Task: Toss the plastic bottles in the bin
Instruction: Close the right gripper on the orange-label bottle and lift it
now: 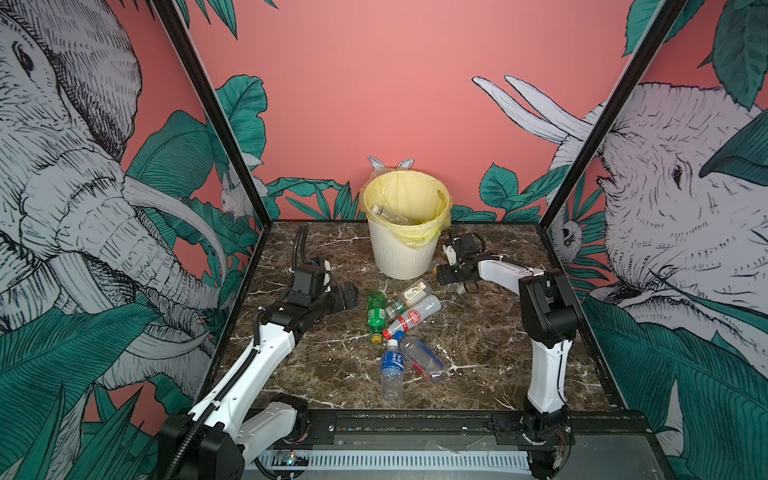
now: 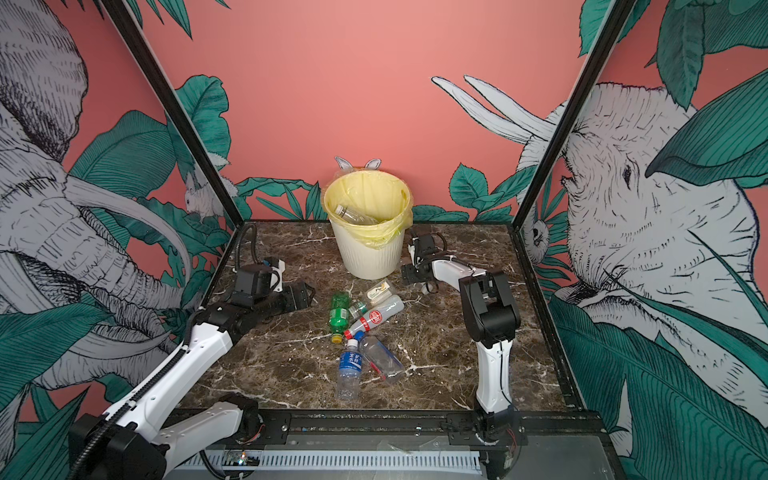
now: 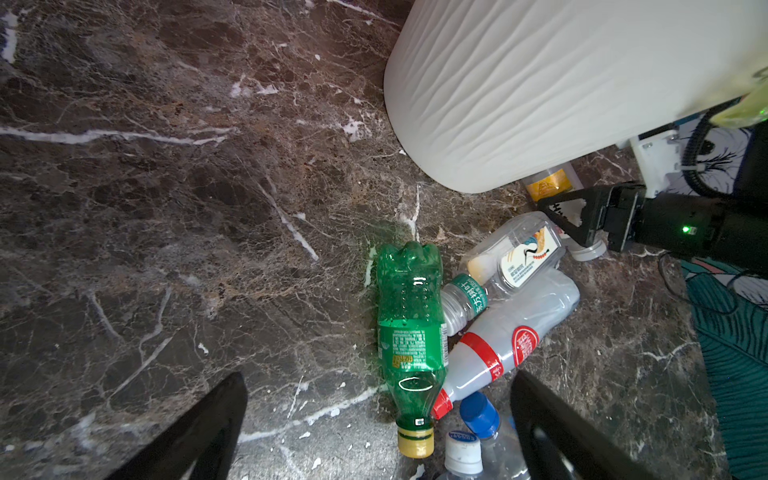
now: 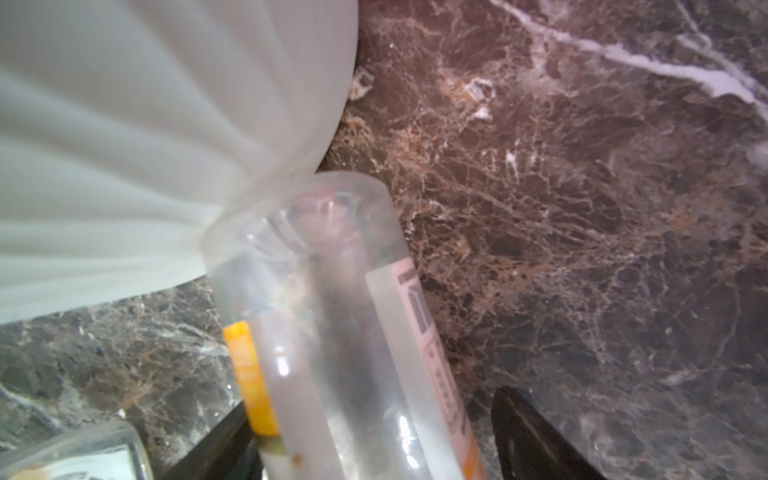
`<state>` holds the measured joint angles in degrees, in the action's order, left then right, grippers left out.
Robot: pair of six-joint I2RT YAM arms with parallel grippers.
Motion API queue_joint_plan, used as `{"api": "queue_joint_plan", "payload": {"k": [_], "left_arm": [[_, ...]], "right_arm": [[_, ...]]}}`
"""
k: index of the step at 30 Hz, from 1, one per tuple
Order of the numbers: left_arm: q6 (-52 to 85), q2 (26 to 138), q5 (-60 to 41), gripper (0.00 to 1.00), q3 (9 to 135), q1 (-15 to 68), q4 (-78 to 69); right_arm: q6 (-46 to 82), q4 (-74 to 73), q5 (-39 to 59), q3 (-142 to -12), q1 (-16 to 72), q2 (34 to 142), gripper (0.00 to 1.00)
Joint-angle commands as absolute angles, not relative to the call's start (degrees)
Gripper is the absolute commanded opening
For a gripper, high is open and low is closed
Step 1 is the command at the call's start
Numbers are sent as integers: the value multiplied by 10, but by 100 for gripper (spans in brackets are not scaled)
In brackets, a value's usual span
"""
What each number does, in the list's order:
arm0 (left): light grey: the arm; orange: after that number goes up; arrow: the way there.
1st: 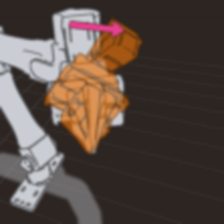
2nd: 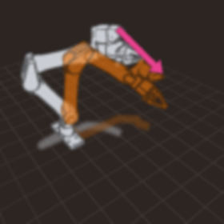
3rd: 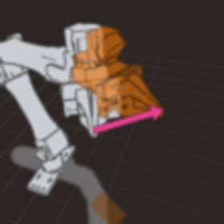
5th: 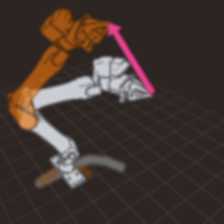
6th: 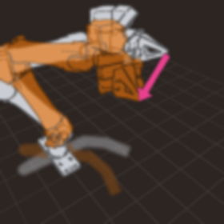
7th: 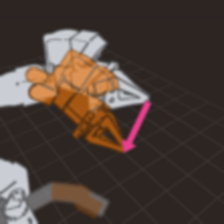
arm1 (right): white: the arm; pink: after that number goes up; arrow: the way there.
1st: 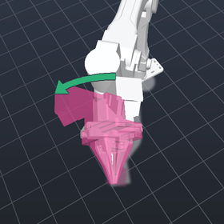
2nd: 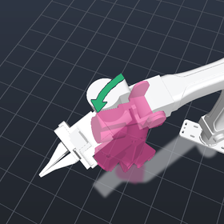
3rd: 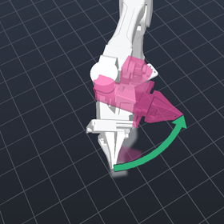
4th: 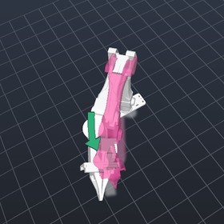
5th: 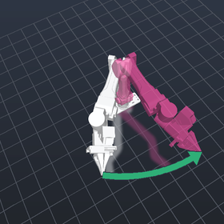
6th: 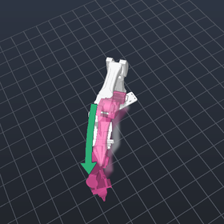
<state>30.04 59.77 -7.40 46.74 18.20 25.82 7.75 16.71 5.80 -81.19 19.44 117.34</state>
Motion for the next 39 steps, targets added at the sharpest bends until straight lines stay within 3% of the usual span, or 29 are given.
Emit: {"api": "queue_joint_plan", "payload": {"k": [1, 9, 13, 39], "left_arm": [[306, 586, -65, 99, 456, 178, 259], [318, 596, -63, 99, 453, 179, 242], [324, 599, -63, 99, 450, 178, 238], [336, 628, -82, 99, 454, 179, 219]], "right_arm": [[87, 145, 58, -794, 192, 1153, 76], [95, 142, 61, -769, 192, 1138, 55], [103, 136, 56, -756, 193, 1110, 51], [256, 74, 158, -594, 192, 958, 43]]}}
